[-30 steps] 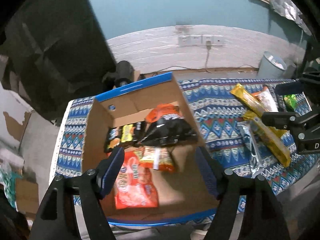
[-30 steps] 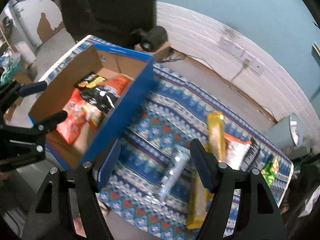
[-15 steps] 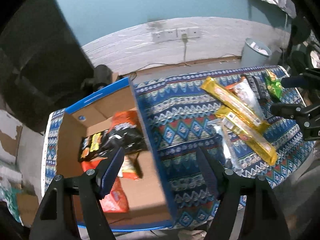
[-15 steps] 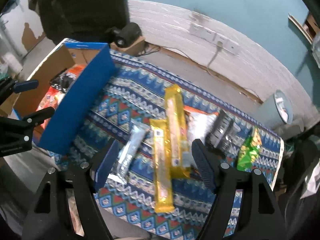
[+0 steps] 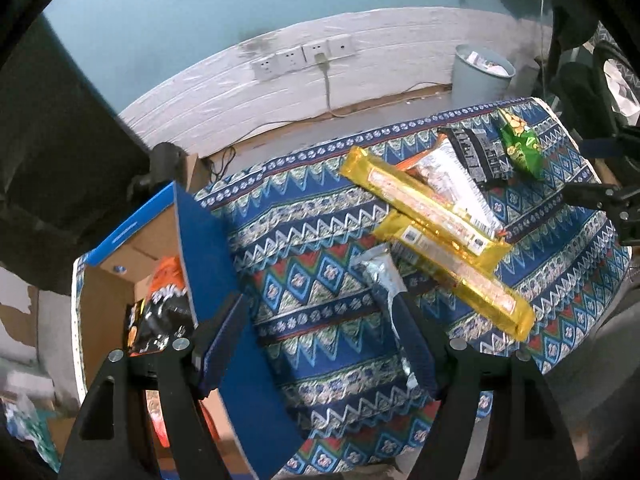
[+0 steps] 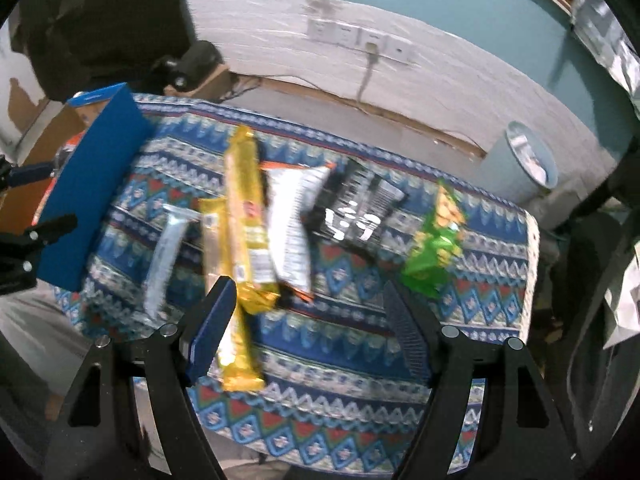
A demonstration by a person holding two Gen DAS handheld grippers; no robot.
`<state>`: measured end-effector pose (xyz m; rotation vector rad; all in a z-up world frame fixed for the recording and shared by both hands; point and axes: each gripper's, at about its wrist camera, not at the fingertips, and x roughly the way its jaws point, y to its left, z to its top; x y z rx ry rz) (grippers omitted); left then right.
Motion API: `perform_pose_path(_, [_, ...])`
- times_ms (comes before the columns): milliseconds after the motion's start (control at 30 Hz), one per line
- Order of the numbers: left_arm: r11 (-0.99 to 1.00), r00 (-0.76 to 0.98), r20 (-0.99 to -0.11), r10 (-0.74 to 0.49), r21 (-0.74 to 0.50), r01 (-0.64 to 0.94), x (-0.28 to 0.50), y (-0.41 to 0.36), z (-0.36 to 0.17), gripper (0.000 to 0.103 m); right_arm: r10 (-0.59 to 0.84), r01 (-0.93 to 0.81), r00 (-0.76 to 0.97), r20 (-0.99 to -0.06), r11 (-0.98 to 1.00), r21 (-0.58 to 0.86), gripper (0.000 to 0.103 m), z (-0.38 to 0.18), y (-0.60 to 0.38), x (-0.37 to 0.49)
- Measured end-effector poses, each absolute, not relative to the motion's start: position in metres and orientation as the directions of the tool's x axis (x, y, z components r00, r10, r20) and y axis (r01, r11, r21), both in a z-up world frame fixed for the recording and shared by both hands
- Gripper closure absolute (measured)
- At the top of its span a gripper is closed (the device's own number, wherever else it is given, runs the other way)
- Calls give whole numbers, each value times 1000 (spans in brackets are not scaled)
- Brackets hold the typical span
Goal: Organize snacks
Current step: 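Move both tools back over the remaining snacks, then lower left tool onto silver bar while right tool grasps green peanut bag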
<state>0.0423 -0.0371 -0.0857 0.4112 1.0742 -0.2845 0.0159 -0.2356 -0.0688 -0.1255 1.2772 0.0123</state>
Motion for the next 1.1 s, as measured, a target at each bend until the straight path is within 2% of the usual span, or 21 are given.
perform_pose_path(433, [899,418,-908,-18,169,405,92,-61,-109,26,-123,0,195,-973,992,-126,27,-91,-319,47])
perform_pose_path(800, [905,359,-933,8,159,394,128,-63,-151,26,-117,115,127,-985,988,-102,25,-150,-375,83])
perform_pose_path(1100, [916,311,-950,0,125,382,144,-64,-175,26,-109,138,92,-990,986,-96,25,-181,-385,104])
